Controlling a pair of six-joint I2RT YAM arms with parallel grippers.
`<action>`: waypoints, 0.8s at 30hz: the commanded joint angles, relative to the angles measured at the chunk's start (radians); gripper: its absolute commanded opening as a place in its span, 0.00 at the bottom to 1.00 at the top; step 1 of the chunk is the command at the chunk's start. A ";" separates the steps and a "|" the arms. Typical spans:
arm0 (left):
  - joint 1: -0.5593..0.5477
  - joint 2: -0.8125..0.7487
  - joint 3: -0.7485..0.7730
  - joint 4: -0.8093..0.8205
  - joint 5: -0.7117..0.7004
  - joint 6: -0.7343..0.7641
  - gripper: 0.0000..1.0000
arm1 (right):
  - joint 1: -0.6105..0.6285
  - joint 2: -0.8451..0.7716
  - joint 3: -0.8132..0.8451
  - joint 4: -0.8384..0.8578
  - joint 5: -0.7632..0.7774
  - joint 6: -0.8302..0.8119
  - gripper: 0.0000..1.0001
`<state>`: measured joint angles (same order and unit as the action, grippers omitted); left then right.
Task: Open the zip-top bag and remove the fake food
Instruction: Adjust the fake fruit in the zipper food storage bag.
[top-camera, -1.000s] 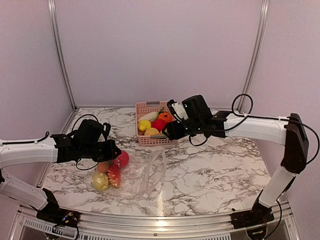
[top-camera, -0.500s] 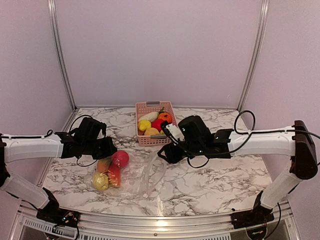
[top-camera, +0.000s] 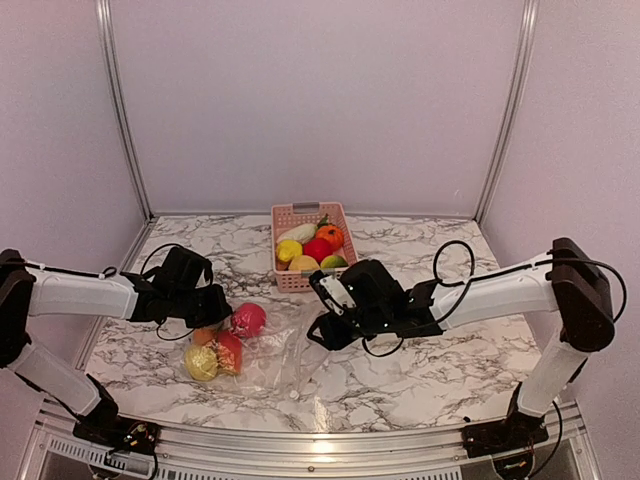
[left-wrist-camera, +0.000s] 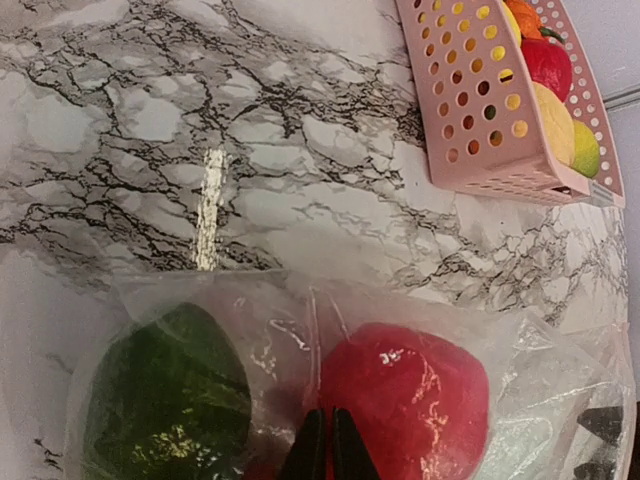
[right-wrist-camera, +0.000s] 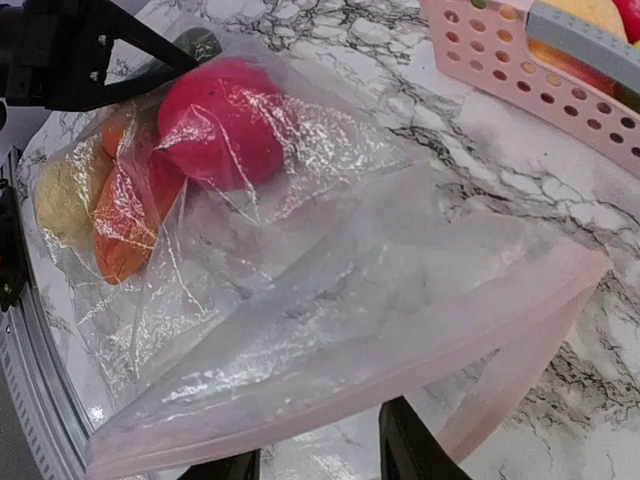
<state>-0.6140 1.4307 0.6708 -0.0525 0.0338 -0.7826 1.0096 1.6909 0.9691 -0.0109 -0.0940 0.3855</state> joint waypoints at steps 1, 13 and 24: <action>0.005 0.039 -0.023 0.018 0.016 -0.004 0.04 | 0.007 0.034 -0.012 0.063 -0.013 0.024 0.38; -0.001 0.084 0.017 -0.035 0.014 0.067 0.04 | 0.007 0.104 -0.044 0.109 -0.020 0.039 0.38; -0.043 -0.045 0.144 -0.176 -0.019 0.107 0.04 | 0.008 0.125 -0.044 0.111 -0.024 0.033 0.38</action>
<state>-0.6323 1.4319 0.7689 -0.1631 0.0341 -0.6945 1.0103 1.7969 0.9245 0.0807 -0.1127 0.4160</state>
